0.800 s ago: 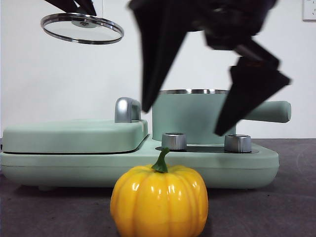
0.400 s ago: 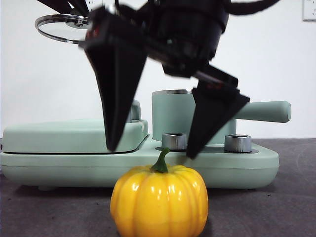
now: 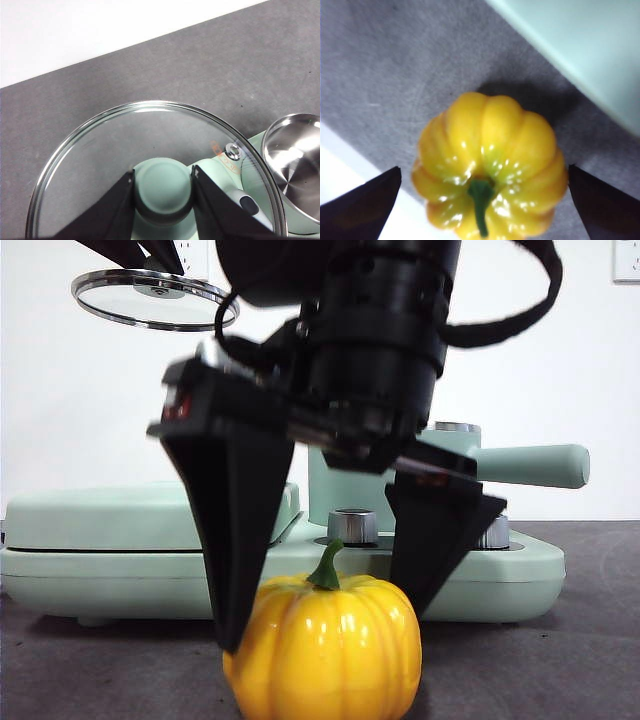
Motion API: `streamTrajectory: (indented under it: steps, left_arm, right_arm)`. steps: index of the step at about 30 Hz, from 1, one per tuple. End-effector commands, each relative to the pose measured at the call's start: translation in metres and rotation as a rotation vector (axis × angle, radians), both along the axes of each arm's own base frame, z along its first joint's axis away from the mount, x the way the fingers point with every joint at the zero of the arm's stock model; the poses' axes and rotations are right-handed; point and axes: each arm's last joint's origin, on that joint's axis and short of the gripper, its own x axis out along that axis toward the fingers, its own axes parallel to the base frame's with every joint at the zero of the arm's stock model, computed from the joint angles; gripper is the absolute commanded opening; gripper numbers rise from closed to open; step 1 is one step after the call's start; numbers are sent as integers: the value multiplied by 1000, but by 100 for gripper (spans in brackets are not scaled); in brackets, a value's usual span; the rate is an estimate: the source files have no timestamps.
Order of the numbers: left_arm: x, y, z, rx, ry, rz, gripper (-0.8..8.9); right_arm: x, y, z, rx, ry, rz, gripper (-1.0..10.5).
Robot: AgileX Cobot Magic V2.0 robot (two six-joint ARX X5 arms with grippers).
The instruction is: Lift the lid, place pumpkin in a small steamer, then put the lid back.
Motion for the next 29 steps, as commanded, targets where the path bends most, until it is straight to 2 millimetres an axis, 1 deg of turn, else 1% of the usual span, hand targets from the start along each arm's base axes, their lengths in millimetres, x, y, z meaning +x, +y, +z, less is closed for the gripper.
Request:
streamTrajectory:
  steps: [1,5,6,11,13,15,17,20,21,24,29]
  left_arm:
    - [-1,0,15,-11,-69,-8,15]
    - [-1,0,15,-11,-69,-8,15]
    - [-1,0,15,-11,-69,-8,15]
    - [-1,0,15,-11,-69,-8,15]
    - [-1,0,15,-11,-69,-8,15]
    - [-1,0,15,-11,-69,-8,15]
    - [-1,0,15,-11,-69,-8,15]
    - [-1,0,15,-11,-69,-8,15]
    - [-1,0,15,-11,-69,-8,15]
    - [-1,0,15,-11,-69,-8,15]
    - [-1,1,15,-10,-69,-4,15]
  right_arm:
    - [0,8,-7,-9,13,23,570]
    - [0,10,-15,-27,31,26,566]
    - [0,11,-17,-32,35,27,550]
    - [-1,13,-19,-39,38,34,327]
    - [-1,13,-19,-39,39,35,261]
    - [-1,13,-19,-39,40,35,254]
    - [0,13,-13,-53,49,34,254]
    - [3,13,3,-84,63,58,254]
    - [5,13,11,-89,63,72,254]
    - [14,16,39,-78,32,96,254]
    - [39,13,92,-47,-117,60,254]
